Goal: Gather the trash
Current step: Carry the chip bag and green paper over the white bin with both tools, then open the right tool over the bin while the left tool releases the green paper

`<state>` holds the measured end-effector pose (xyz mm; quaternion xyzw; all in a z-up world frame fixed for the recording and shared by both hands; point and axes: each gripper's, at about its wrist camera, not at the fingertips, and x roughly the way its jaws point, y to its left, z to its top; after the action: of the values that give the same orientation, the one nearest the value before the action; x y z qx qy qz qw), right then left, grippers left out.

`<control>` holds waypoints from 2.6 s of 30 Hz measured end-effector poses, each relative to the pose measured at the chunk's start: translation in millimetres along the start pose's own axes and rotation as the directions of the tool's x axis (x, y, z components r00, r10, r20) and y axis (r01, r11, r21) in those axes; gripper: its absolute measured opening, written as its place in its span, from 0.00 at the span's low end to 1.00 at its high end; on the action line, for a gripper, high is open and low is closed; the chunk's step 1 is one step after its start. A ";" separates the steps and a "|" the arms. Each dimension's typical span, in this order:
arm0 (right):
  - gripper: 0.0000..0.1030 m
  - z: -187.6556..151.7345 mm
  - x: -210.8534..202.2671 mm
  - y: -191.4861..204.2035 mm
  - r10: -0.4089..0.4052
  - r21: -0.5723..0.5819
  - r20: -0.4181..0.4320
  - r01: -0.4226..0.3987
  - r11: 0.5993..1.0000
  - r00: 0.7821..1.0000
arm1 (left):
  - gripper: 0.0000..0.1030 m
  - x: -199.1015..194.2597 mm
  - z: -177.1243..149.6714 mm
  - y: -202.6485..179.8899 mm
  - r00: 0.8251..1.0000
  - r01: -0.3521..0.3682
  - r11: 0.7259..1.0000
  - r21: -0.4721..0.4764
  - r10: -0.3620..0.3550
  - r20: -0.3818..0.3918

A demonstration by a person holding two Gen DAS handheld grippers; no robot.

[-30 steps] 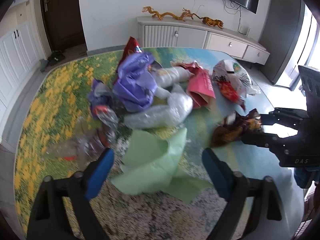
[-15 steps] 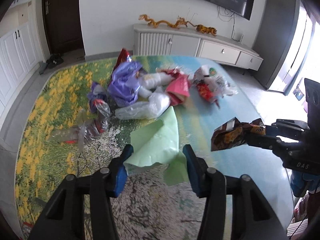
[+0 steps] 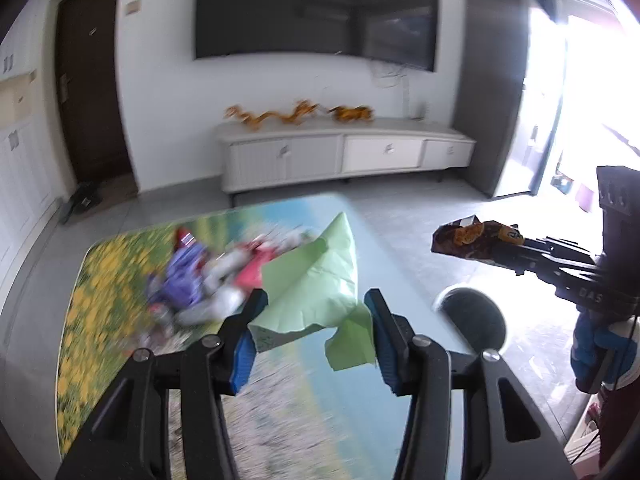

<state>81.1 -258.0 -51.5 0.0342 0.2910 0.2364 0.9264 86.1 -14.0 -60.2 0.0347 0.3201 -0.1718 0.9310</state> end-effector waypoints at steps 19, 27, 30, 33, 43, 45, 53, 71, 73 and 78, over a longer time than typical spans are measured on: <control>0.26 -107.7 -49.4 -200.7 -0.436 0.425 -0.178 0.469 0.774 0.882 | 0.49 139.2 47.1 -231.0 0.922 0.369 0.912 0.179 -0.336 -0.191; 0.32 -144.2 -12.1 -251.4 -0.433 0.480 -0.320 0.538 0.693 0.843 | 0.53 228.9 28.4 -274.5 0.863 0.440 0.891 0.115 -0.385 -0.326; 0.43 -155.6 -1.2 -262.3 -0.436 0.502 -0.353 0.561 0.659 0.828 | 0.63 255.0 22.3 -280.3 0.836 0.464 0.883 0.064 -0.413 -0.362; 0.50 -167.7 2.3 -272.4 -0.443 0.515 -0.387 0.588 0.624 0.809 | 0.67 275.0 21.4 -280.0 0.807 0.483 0.876 0.002 -0.444 -0.389; 0.54 -173.3 -10.8 -278.4 -0.448 0.554 -0.387 0.592 0.586 0.806 | 0.68 290.9 29.2 -267.0 0.798 0.479 0.876 -0.053 -0.460 -0.389; 0.54 -171.8 -15.7 -274.5 -0.454 0.553 -0.377 0.590 0.588 0.807 | 0.68 296.7 28.5 -269.8 0.792 0.483 0.873 -0.062 -0.466 -0.394; 0.54 -170.9 -35.0 -268.6 -0.483 0.570 -0.351 0.593 0.569 0.802 | 0.77 307.0 31.2 -277.9 0.774 0.488 0.866 -0.110 -0.487 -0.405; 0.55 -181.0 -62.0 -261.3 -0.504 0.599 -0.333 0.592 0.539 0.797 | 0.90 312.3 33.4 -309.7 0.754 0.502 0.857 -0.118 -0.500 -0.425; 0.55 -179.7 -63.2 -260.0 -0.505 0.600 -0.331 0.590 0.539 0.797 | 0.90 305.8 36.0 -305.9 0.768 0.493 0.863 -0.110 -0.492 -0.411; 0.55 -163.9 -72.9 -249.7 -0.515 0.601 -0.290 0.572 0.557 0.807 | 0.90 269.8 54.1 -291.1 0.832 0.453 0.890 -0.048 -0.441 -0.337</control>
<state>42.1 -524.8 -199.3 0.2601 0.3886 -0.1792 0.8656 216.7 -376.9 -168.2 0.0036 0.4718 -0.3811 0.7951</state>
